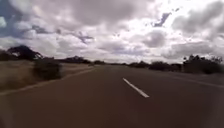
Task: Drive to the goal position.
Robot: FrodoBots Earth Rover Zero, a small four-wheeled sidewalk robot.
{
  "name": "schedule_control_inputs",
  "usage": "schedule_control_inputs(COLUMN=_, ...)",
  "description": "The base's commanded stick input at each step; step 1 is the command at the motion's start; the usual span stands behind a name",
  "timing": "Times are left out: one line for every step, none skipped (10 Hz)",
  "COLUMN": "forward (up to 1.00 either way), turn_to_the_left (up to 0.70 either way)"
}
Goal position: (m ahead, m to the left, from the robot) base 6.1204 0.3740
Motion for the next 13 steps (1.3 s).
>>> schedule_control_inputs(forward=0.78, turn_to_the_left=0.00)
schedule_control_inputs(forward=0.78, turn_to_the_left=0.00)
schedule_control_inputs(forward=0.78, turn_to_the_left=0.00)
schedule_control_inputs(forward=0.78, turn_to_the_left=0.00)
schedule_control_inputs(forward=0.78, turn_to_the_left=0.00)
schedule_control_inputs(forward=0.78, turn_to_the_left=0.00)
schedule_control_inputs(forward=0.78, turn_to_the_left=0.00)
schedule_control_inputs(forward=0.78, turn_to_the_left=0.00)
schedule_control_inputs(forward=0.78, turn_to_the_left=0.00)
schedule_control_inputs(forward=0.78, turn_to_the_left=0.00)
schedule_control_inputs(forward=0.78, turn_to_the_left=0.00)
schedule_control_inputs(forward=0.78, turn_to_the_left=0.00)
schedule_control_inputs(forward=0.78, turn_to_the_left=0.00)
